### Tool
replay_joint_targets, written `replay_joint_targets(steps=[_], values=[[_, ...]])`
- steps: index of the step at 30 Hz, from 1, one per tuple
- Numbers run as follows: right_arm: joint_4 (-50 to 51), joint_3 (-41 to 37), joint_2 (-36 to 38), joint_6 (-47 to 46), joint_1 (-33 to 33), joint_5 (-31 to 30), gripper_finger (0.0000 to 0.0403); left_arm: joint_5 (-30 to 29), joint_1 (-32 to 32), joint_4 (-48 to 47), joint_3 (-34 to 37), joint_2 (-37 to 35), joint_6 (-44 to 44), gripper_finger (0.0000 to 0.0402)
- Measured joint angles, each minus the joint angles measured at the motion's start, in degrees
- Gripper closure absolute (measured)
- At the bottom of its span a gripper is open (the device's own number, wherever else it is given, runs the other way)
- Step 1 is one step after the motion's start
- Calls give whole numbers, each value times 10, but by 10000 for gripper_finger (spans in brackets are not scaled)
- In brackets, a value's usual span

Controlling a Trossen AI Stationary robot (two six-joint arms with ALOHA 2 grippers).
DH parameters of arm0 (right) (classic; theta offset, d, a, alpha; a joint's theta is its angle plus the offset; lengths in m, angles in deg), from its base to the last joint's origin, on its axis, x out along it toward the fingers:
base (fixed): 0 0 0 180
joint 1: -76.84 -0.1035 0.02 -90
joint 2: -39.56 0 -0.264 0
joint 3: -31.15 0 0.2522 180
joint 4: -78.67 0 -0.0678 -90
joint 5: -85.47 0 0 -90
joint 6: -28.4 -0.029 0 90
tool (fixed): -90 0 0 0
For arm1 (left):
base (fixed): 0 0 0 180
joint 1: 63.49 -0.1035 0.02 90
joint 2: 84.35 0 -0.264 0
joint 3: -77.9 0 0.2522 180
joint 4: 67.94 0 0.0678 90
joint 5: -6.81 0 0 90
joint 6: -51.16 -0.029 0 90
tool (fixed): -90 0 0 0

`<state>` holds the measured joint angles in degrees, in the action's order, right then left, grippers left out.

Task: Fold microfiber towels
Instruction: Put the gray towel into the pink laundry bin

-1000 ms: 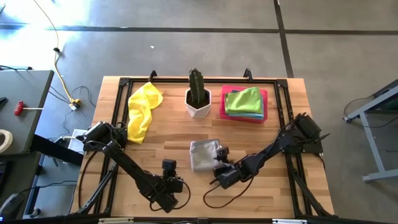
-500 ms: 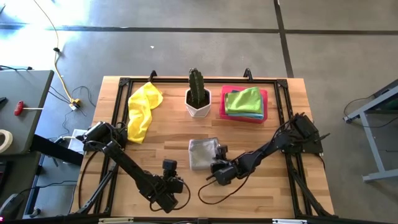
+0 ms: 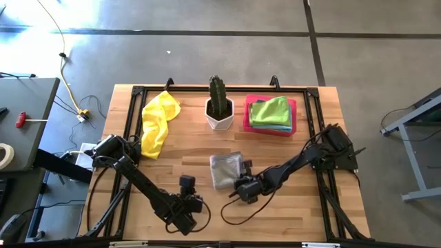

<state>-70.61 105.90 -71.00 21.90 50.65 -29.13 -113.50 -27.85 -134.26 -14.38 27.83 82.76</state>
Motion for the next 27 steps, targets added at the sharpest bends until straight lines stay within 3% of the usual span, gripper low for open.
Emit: replay_joint_targets(steps=[5,11,16,21,27], values=[[61,4,38,99,6,7,397,-4,0,-15,0,0,15,275],[212,45,64,315,34,-105,400,-22,0,-35,0,0,19,275],[252,53,66,480,96,-166,401,-53,-1,-40,0,0,18,275],[254,53,66,544,154,-225,402,-84,-15,-58,0,0,23,275],[266,53,69,634,171,-295,402,-85,-37,-75,0,0,27,275]])
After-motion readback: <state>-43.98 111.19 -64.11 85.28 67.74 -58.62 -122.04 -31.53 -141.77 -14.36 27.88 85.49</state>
